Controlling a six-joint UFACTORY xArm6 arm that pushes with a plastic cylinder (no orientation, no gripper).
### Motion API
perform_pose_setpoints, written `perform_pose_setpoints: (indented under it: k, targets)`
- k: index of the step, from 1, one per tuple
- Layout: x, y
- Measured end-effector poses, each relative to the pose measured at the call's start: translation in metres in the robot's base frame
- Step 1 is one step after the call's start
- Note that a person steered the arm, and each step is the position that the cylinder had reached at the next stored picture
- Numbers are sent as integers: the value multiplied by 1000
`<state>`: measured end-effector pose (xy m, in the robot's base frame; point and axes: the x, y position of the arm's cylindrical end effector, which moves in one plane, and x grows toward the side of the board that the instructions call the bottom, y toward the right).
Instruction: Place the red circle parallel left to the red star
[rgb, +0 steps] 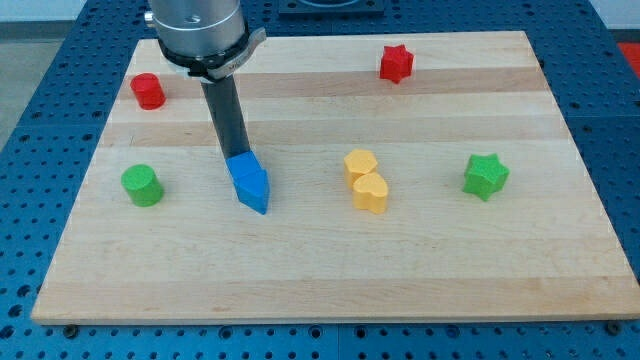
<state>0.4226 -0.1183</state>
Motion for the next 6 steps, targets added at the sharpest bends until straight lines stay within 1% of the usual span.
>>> perform_pose_setpoints:
  k: [1,2,3,4,5,6]
  targets:
    - [-40,7]
    - [-88,3]
    - [-136,-16]
    - [-181,-37]
    - [-215,-71]
    - [-229,-114]
